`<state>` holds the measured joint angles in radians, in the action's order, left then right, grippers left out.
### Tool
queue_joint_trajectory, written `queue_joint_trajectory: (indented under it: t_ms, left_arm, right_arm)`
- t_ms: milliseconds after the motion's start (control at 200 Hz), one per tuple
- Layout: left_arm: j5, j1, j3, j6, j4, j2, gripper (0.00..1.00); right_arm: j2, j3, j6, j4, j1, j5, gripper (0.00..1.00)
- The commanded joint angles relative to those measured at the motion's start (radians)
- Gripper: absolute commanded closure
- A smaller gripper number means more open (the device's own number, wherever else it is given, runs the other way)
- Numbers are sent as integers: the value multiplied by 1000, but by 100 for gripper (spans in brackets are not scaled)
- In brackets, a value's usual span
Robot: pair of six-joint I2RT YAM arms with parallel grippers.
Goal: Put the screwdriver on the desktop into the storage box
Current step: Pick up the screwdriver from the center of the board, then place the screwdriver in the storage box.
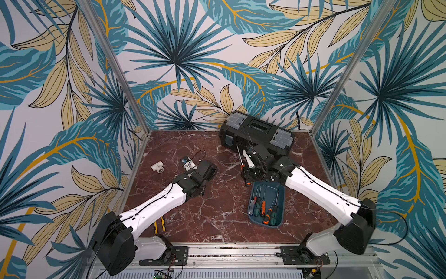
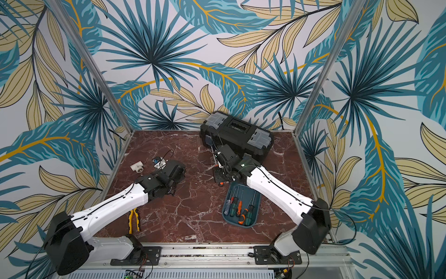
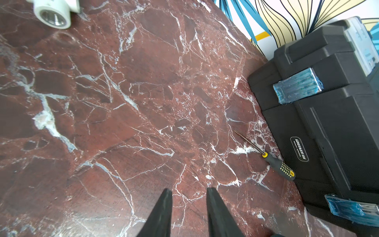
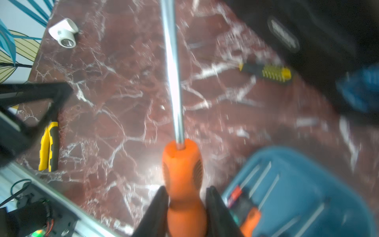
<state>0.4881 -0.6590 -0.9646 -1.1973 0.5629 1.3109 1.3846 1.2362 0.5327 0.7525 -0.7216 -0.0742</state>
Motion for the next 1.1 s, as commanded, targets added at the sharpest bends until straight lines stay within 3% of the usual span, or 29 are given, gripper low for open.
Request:
queue_joint_trajectory:
  t_ms: [0,200,466,681,886,1097]
  left_arm:
    - [-47,6,-28,68,-34,40,67]
    - [-130,7,-33,68,-37,84,67]
    - [-198,8,2,53,-49,91,67]
    - [-278,13,3,58,-74,121,67]
    - [-339,15,16,23,-171,170,67]
    - [-375,15,-37,-4,-219,257,67]
  right_arm:
    - [-125,-214,318,-12,-8,-64,89]
    - [-252,-387,437,5,-7,-129,90]
    - [-99,-380,485,31,-3,-99,90]
    - [-88,-401,510,102,9,-107,89]
    - [-55,-416,500,103,12,-58,61]
    - [-118,-382,455,109,11,-109,47]
